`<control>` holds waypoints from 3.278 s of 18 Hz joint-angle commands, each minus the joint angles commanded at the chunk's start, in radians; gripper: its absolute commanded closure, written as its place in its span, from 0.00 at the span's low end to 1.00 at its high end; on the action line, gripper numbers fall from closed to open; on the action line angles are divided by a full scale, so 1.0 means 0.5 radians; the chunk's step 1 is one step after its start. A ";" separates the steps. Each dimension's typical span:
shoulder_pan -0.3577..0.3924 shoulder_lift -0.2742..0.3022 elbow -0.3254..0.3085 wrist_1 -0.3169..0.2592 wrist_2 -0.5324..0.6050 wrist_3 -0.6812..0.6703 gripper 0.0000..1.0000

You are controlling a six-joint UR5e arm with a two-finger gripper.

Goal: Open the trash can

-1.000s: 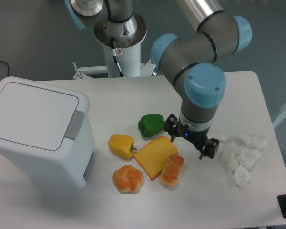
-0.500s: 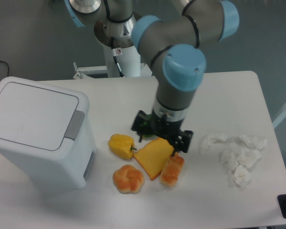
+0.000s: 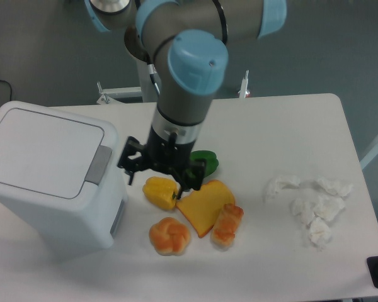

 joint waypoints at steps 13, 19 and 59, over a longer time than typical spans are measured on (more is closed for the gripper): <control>-0.018 0.040 -0.061 -0.040 -0.052 -0.037 0.00; -0.022 0.043 -0.083 -0.037 -0.052 -0.043 0.00; 0.147 0.046 -0.071 0.012 -0.055 0.085 0.00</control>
